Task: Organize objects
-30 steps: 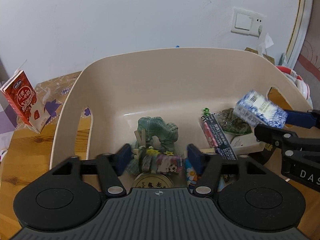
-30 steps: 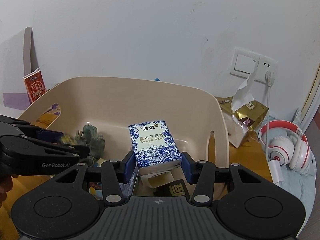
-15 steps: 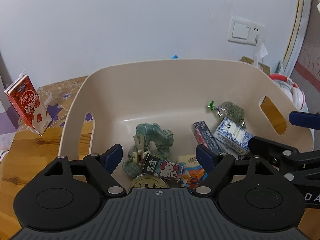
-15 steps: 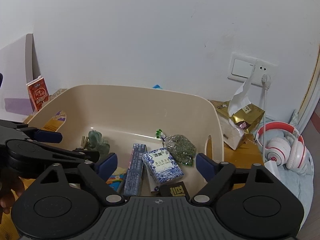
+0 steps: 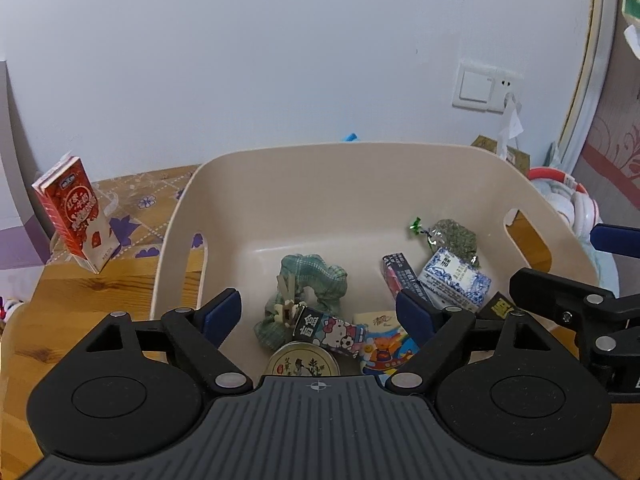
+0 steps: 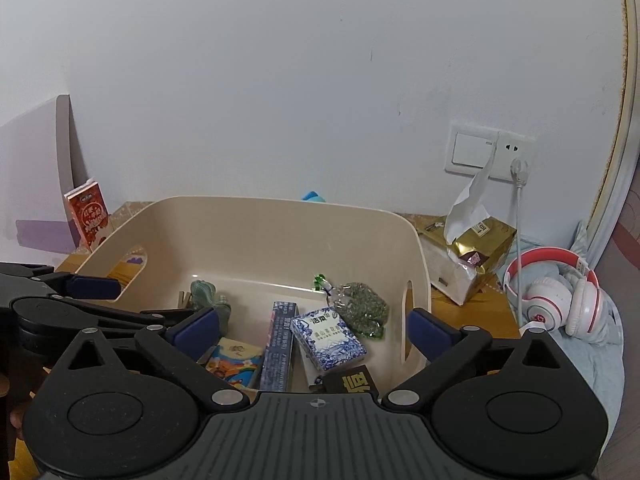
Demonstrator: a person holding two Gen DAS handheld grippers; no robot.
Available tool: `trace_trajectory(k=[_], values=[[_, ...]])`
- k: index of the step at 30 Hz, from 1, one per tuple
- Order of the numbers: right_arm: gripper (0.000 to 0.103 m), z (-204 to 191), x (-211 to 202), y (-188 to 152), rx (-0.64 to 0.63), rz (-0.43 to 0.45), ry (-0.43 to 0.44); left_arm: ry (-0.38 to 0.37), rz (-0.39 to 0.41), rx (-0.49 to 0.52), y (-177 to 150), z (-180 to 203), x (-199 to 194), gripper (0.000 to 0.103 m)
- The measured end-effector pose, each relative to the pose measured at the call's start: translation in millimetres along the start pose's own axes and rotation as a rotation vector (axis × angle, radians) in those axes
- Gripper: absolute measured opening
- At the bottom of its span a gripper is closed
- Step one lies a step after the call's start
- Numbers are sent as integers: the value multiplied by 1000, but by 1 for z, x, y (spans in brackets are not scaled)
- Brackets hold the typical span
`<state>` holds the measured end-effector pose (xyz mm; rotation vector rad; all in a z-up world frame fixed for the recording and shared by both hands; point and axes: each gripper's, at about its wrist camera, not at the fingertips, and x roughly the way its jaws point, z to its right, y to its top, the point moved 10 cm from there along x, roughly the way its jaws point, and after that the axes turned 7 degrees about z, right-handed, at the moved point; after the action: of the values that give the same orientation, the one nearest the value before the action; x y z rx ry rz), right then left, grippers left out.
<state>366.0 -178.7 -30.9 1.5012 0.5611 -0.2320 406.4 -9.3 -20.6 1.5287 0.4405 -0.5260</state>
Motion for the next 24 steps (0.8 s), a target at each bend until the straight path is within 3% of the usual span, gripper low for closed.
trace_trajectory(k=[24], values=[[103, -6, -59, -1, 17, 79, -12, 27, 128, 22, 3, 3, -77, 86]])
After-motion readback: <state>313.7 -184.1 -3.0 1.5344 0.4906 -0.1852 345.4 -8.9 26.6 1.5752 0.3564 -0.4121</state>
